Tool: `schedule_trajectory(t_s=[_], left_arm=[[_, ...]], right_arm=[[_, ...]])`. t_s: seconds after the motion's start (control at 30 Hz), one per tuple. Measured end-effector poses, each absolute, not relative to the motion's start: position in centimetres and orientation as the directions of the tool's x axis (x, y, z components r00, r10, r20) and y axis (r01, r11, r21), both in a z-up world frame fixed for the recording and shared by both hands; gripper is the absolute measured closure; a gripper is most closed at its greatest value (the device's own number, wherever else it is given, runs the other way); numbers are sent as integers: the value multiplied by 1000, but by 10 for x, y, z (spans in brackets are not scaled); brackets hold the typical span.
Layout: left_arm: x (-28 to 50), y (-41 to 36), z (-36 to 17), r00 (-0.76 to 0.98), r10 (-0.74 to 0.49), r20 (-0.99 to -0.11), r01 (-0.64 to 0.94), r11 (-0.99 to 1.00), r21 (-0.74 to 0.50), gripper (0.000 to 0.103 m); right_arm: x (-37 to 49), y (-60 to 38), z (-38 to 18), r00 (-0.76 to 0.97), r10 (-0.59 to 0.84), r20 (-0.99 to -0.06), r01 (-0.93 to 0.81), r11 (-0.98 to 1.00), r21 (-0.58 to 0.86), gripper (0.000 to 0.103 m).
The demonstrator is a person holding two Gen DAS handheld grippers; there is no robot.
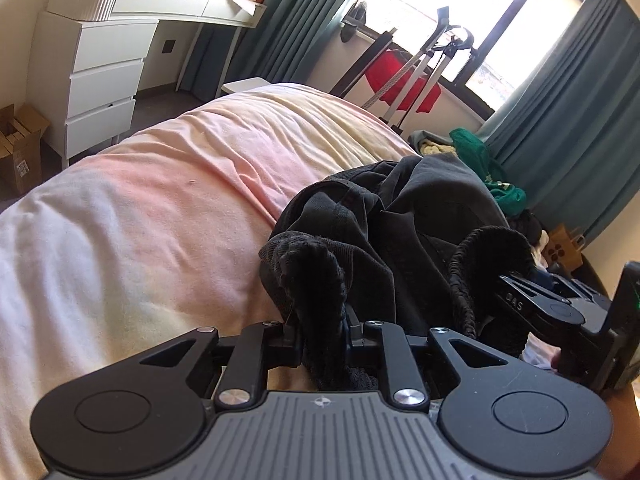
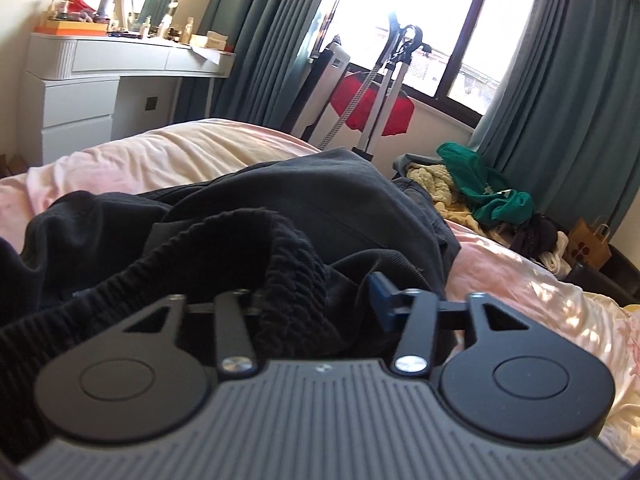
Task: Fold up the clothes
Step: 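Grasp the elastic ankle cuff with the right tool while the left tool holds its cuff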
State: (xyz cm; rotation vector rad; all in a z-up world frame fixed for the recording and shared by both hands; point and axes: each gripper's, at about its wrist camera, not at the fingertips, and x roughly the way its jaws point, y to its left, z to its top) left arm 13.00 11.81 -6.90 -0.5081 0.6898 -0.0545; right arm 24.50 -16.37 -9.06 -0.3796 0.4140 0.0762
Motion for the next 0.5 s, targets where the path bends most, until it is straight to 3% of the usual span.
schedule_trajectory(t_s=[0.17, 0.3, 0.4, 0.5], left_arm=[[123, 116, -64, 788, -234, -569, -87, 874, -479, 84], [113, 114, -59, 796, -275, -539, -46, 861, -506, 84], [105, 110, -56, 793, -296, -532, -24, 857, -514, 83], [97, 110, -59, 783, -290, -550, -41, 858, -512, 83]], right_arm=[[212, -198, -71, 930, -74, -360, -47, 948, -316, 91], [173, -239, -58, 919, -83, -385, 4, 980, -201, 91], [147, -270, -64, 874, -79, -479, 41, 995, -89, 91], [136, -302, -94, 764, 25, -644, 78, 988, 132, 91]])
